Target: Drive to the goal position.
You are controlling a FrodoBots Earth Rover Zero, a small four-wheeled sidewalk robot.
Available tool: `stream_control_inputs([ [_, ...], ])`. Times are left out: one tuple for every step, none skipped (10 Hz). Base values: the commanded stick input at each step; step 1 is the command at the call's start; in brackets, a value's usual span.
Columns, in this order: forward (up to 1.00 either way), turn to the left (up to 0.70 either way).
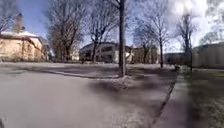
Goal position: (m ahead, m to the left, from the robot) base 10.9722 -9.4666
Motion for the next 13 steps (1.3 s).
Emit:
stream_control_inputs([
  [0.85,0.0],
  [0.85,0.0],
  [0.85,0.0],
  [0.85,0.0],
  [0.85,0.0],
  [0.85,0.0],
  [0.85,-0.1],
  [0.85,-0.34],
  [0.85,-0.34],
  [0.85,-0.34],
  [0.85,-0.34],
  [0.85,-0.34],
  [0.85,-0.34],
])
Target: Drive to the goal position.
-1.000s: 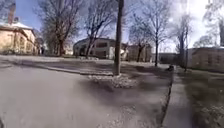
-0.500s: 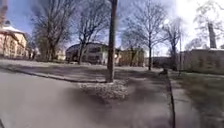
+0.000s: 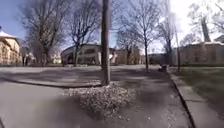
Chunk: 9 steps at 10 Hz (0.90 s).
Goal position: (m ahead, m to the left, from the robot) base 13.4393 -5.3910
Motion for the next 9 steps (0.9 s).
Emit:
stream_control_inputs([
  [0.85,-0.34],
  [0.85,-0.34],
  [0.85,-0.34],
  [0.85,-0.34],
  [0.85,-0.34],
  [0.85,-0.34],
  [0.85,-0.34],
  [0.85,-0.34],
  [0.85,-0.34],
])
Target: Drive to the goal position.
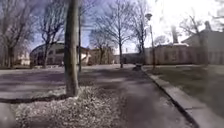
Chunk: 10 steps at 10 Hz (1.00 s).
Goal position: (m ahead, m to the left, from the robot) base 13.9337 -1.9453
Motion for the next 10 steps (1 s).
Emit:
stream_control_inputs([
  [0.85,-0.34],
  [0.85,-0.34],
  [0.85,0.0],
  [0.85,0.0],
  [0.85,0.0],
  [0.85,0.0],
  [0.85,0.0],
  [0.85,0.0],
  [0.85,0.0],
  [0.85,0.0],
])
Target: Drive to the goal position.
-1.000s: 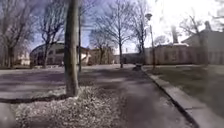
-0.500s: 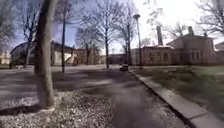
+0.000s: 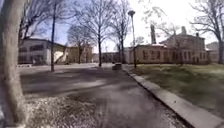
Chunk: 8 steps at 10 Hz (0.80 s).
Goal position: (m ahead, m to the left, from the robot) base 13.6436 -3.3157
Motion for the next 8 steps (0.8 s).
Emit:
stream_control_inputs([
  [0.85,0.0],
  [0.85,0.0],
  [0.85,0.0],
  [0.85,0.34],
  [0.85,0.34],
  [0.85,0.34],
  [0.85,0.34],
  [0.85,0.34],
])
